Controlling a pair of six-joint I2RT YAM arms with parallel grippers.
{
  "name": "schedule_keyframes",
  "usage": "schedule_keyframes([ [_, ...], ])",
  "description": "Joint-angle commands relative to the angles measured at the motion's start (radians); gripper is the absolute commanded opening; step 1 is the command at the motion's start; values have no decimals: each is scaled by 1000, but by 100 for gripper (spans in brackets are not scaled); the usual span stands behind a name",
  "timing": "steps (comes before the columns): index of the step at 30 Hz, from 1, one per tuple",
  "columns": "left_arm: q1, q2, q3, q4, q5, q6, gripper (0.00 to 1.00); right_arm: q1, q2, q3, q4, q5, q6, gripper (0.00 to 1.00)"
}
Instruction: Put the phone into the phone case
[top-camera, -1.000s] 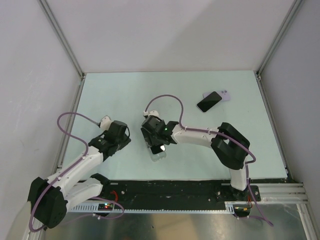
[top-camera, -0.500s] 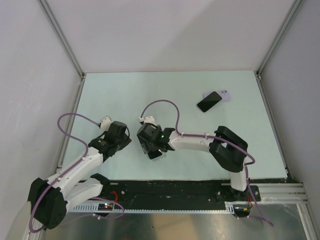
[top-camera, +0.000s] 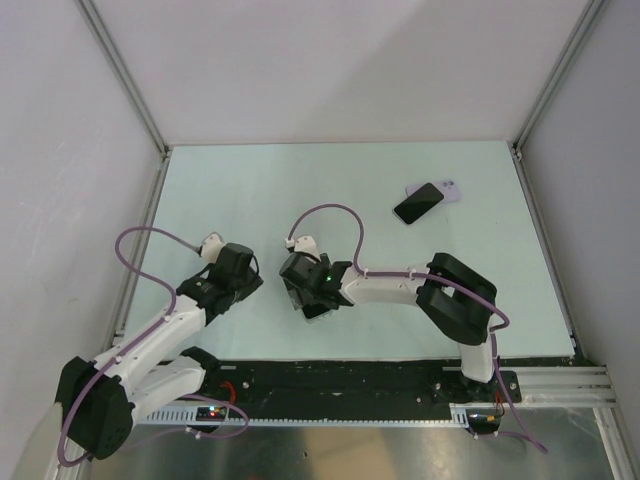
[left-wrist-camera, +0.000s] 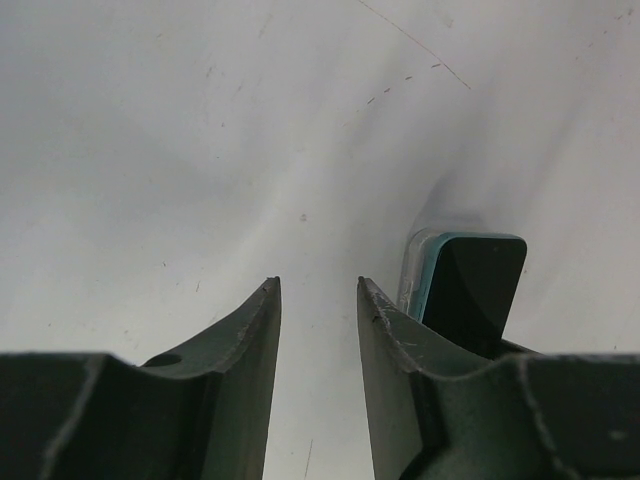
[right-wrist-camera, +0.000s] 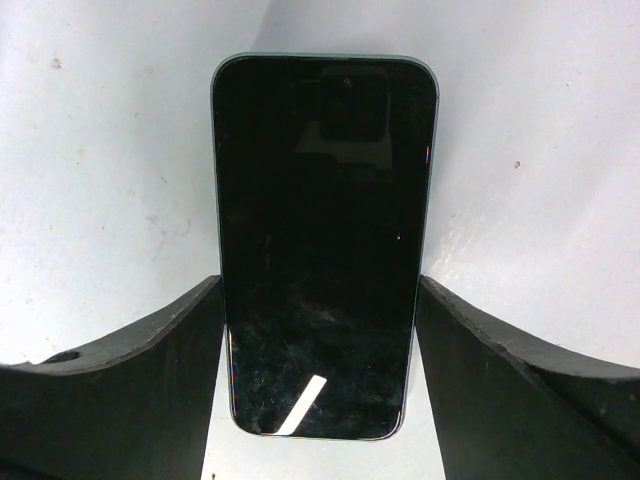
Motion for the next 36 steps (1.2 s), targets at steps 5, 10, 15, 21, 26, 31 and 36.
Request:
schedule_keyframes([
  [5, 10, 2, 2, 31, 1, 32, 42, -17, -26, -24, 78, 29, -3, 43],
  [10, 10, 12, 5, 42, 11, 37, 43, -15, -49, -25, 71, 27, -6, 66],
  [15, 5, 6, -14, 63, 56, 45, 44, -18, -79, -27, 61, 22, -15, 80],
  [21, -20, -9, -54, 86, 79, 40, 44, -23, -121, -64, 87, -29, -11, 95],
  [26, -42, 1, -56, 106, 100, 45, 41, -33, -159, -91, 91, -58, 6, 96],
  [31, -123, 62, -15, 128, 123, 55, 39, -99, -274, -218, 134, -127, 54, 85],
  [36, -210, 149, 3, 162, 120, 18, 36, -153, -340, -330, 216, -272, 71, 68],
])
